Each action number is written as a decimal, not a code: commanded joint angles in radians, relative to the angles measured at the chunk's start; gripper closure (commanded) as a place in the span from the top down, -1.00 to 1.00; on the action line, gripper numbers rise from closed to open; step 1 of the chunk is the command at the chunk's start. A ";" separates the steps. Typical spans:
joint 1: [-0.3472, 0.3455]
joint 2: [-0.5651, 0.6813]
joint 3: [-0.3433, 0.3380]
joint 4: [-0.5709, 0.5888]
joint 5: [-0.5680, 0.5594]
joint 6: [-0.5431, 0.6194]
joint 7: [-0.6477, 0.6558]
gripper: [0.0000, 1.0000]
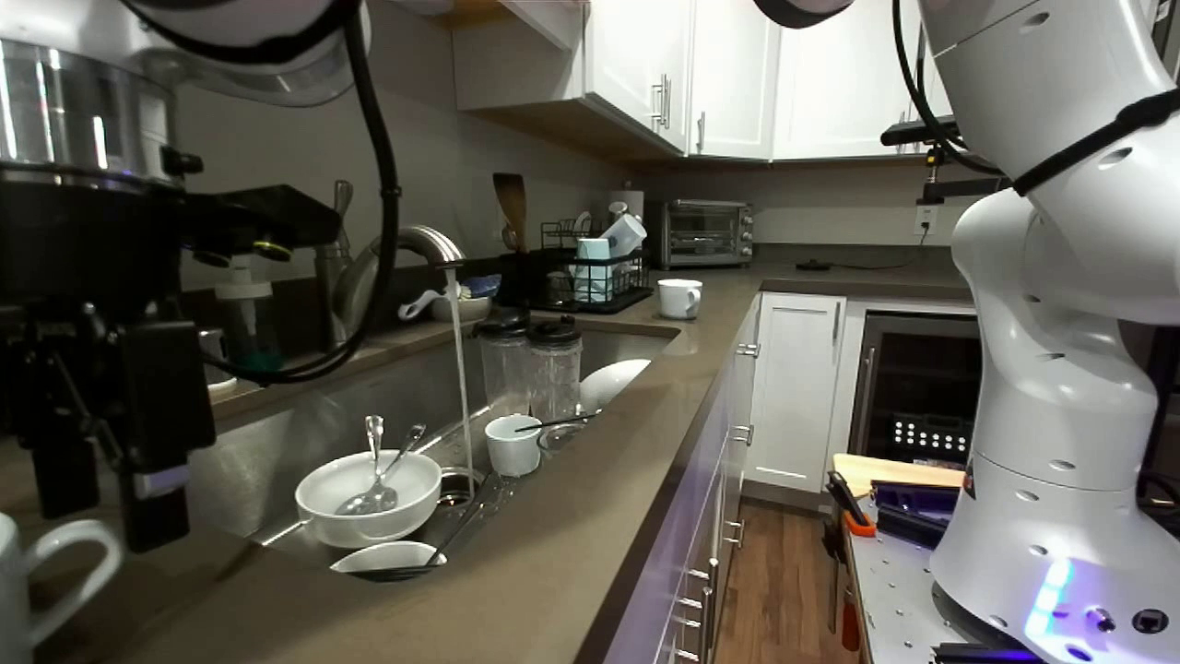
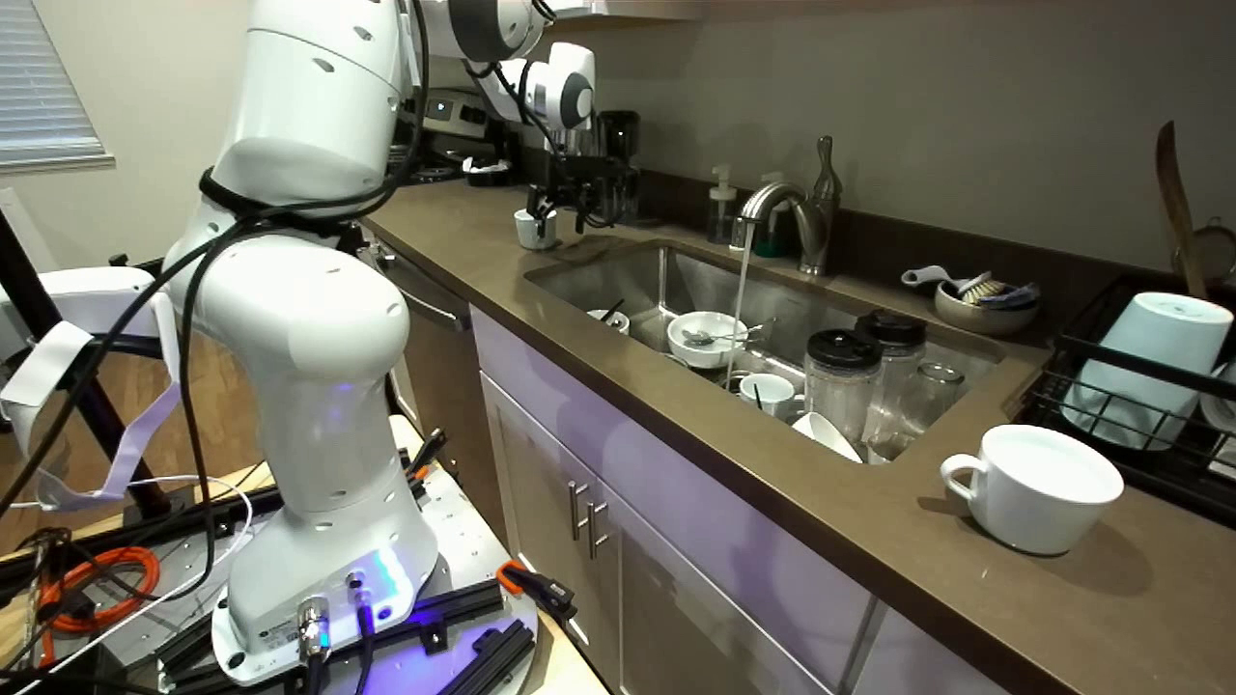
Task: Pick the mug on the left side of the counter, put some water in it and place it next to the white mug on the right
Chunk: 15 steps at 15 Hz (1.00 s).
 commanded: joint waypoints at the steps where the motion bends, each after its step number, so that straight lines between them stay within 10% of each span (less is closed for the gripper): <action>1: 0.007 0.003 -0.005 0.008 0.002 -0.005 0.000 1.00; 15: 0.028 0.081 -0.001 0.061 0.019 -0.019 0.054 1.00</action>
